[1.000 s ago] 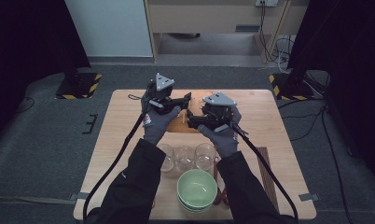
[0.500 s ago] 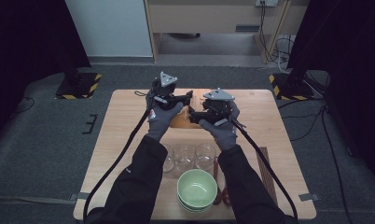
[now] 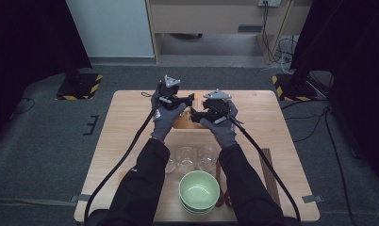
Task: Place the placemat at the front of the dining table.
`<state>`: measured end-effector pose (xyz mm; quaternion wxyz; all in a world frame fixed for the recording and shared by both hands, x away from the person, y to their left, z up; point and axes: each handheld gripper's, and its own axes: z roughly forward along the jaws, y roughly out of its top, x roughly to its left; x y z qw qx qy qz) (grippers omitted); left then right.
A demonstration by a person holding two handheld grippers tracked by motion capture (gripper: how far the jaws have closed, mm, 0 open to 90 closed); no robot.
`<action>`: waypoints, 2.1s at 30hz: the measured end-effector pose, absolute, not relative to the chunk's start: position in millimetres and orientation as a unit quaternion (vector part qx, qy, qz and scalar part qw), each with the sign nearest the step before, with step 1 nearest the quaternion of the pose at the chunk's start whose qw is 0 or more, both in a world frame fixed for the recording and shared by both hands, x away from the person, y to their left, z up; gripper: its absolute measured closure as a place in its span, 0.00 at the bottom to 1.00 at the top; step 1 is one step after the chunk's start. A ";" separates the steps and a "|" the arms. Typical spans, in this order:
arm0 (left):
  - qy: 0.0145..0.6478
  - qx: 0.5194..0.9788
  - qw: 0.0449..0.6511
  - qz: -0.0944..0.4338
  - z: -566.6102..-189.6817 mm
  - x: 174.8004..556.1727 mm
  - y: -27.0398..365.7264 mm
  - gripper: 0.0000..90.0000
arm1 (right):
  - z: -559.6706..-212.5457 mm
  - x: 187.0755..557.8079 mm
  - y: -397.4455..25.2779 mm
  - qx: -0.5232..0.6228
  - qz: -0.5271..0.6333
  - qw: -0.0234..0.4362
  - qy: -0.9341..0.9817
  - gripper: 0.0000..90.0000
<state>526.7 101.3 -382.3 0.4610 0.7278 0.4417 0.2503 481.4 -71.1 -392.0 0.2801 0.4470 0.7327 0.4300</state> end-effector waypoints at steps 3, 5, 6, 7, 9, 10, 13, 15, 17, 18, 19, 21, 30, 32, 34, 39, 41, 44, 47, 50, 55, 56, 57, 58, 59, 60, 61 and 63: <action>0.441 0.733 0.450 0.255 -388.6 530.6 101.0 0.27 | -399.8 486.9 -70.6 0.451 0.427 0.272 0.735 0.08; 0.444 0.733 0.448 0.254 -392.4 532.5 100.3 0.27 | -403.8 489.5 -70.4 0.452 0.425 0.269 0.736 0.08; 0.445 0.734 0.446 0.253 -394.6 533.7 100.1 0.27 | -406.1 490.8 -70.0 0.452 0.424 0.269 0.737 0.08; 0.446 0.736 0.441 0.252 -397.1 535.1 100.2 0.27 | -408.5 492.0 -69.6 0.453 0.422 0.268 0.738 0.08; 0.449 0.736 0.440 0.252 -400.8 537.1 99.4 0.27 | -413.0 494.6 -69.1 0.454 0.418 0.266 0.740 0.08; 0.449 0.737 0.438 0.252 -402.8 538.2 99.1 0.27 | -415.2 495.9 -68.8 0.456 0.417 0.265 0.741 0.08; 0.451 0.737 0.435 0.251 -409.0 540.7 98.2 0.27 | -420.8 499.7 -68.8 0.457 0.412 0.261 0.744 0.08; 0.455 0.737 0.436 0.246 -414.7 542.5 98.9 0.27 | -424.2 502.0 -69.4 0.458 0.409 0.258 0.746 0.08; 0.458 0.736 0.436 0.241 -420.3 544.4 100.2 0.27 | -427.7 503.8 -68.9 0.458 0.403 0.256 0.750 0.08; 0.459 0.736 0.436 0.239 -422.2 545.0 100.5 0.27 | -429.8 504.7 -68.1 0.457 0.400 0.256 0.752 0.08; 0.460 0.736 0.435 0.239 -425.2 545.9 100.7 0.27 | -431.4 505.4 -67.5 0.458 0.398 0.256 0.753 0.08; 0.460 0.737 0.432 0.241 -429.4 547.1 100.8 0.27 | -436.5 507.5 -65.7 0.458 0.393 0.256 0.756 0.08; 0.457 0.745 0.417 0.250 -442.9 551.7 97.8 0.27 | -451.2 516.7 -66.0 0.467 0.385 0.240 0.759 0.08; 0.457 0.746 0.415 0.250 -446.1 552.7 96.5 0.27 | -454.0 518.0 -66.3 0.469 0.382 0.237 0.760 0.08; 0.457 0.748 0.411 0.249 -449.7 553.8 95.7 0.27 | -457.3 519.3 -65.9 0.472 0.377 0.234 0.762 0.08; 0.461 0.752 0.404 0.242 -458.4 557.0 95.1 0.27 | -465.7 522.6 -65.1 0.478 0.367 0.226 0.766 0.08; 0.462 0.755 0.400 0.239 -461.5 558.3 94.7 0.27 | -468.7 524.0 -65.2 0.481 0.365 0.220 0.766 0.08; 0.468 0.754 0.399 0.229 -467.2 560.5 94.3 0.27 | -472.8 525.6 -65.5 0.485 0.360 0.215 0.768 0.08; 0.473 0.756 0.395 0.224 -472.0 562.2 93.6 0.27 | -477.5 526.9 -65.5 0.486 0.355 0.211 0.771 0.08; 0.472 0.760 0.387 0.222 -476.2 563.2 92.8 0.27 | -482.4 528.4 -65.6 0.489 0.350 0.206 0.772 0.08; 0.476 0.768 0.372 0.213 -484.6 565.2 92.3 0.27 | -490.9 530.9 -64.4 0.494 0.338 0.195 0.777 0.08; 0.477 0.768 0.372 0.211 -486.7 565.7 92.3 0.27 | -492.6 531.5 -64.2 0.495 0.335 0.192 0.778 0.08; 0.476 0.770 0.369 0.210 -488.3 566.1 92.7 0.27 | -494.1 532.1 -64.2 0.496 0.334 0.189 0.779 0.08; 0.477 0.770 0.369 0.208 -490.4 566.5 92.4 0.27 | -495.6 532.6 -64.2 0.497 0.332 0.187 0.780 0.08; 0.477 0.772 0.367 0.206 -491.4 566.7 92.5 0.27 | -497.2 532.9 -63.9 0.499 0.329 0.184 0.780 0.08; 0.477 0.772 0.366 0.205 -492.9 567.0 92.2 0.27 | -498.2 533.2 -63.7 0.501 0.328 0.181 0.780 0.08; 0.477 0.773 0.365 0.204 -494.1 567.2 92.0 0.27 | -499.3 533.7 -63.7 0.502 0.326 0.179 0.781 0.08; 0.478 0.773 0.364 0.203 -496.1 567.7 91.4 0.27 | -500.7 534.5 -63.6 0.506 0.321 0.174 0.781 0.08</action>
